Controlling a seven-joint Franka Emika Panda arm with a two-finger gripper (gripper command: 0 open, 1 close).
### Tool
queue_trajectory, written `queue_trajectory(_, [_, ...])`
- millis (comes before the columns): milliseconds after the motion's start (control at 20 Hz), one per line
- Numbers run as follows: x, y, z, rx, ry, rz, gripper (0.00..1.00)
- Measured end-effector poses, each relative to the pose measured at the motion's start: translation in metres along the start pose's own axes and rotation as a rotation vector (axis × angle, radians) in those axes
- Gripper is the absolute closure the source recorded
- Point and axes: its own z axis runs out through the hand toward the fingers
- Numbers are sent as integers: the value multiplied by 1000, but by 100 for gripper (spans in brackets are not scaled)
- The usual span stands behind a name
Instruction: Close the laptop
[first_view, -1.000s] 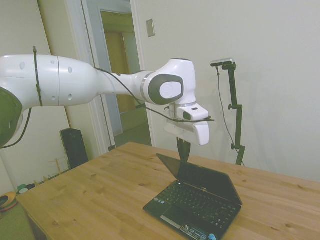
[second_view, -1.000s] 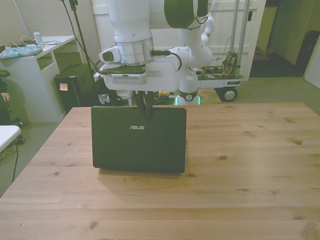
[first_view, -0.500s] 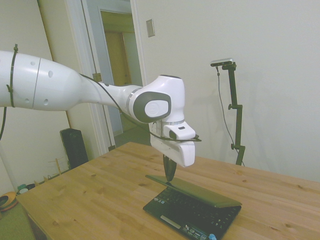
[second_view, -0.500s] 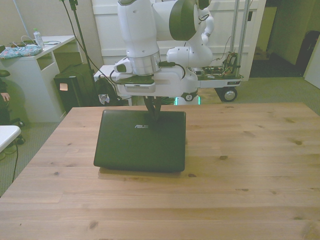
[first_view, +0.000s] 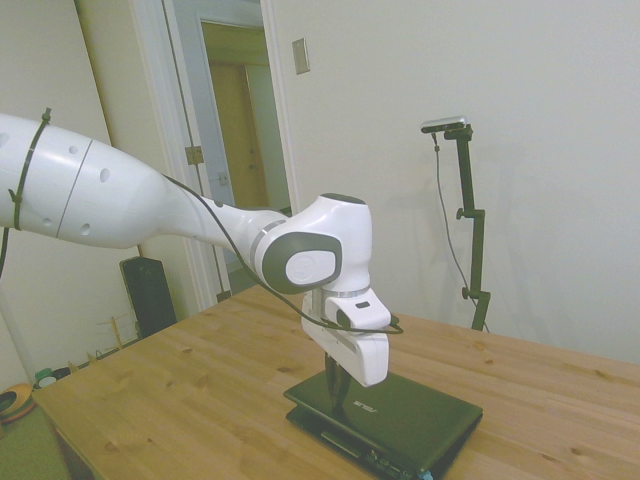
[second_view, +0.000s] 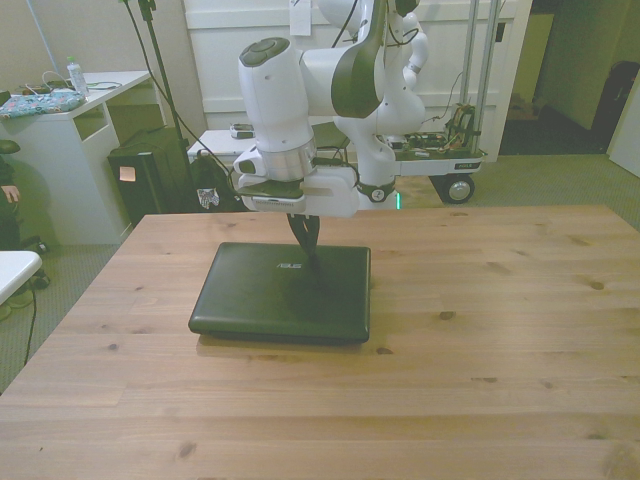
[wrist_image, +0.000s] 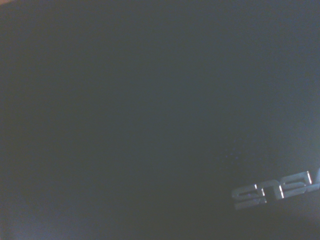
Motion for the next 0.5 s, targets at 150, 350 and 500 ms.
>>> queue_trajectory(150, [0,-4,7,-5,1,-6,100])
queue_trajectory(350, [-24,-23,-7,17,21,-62,100])
queue_trajectory(500, [-77,-48,-57,84,78,-146,0])
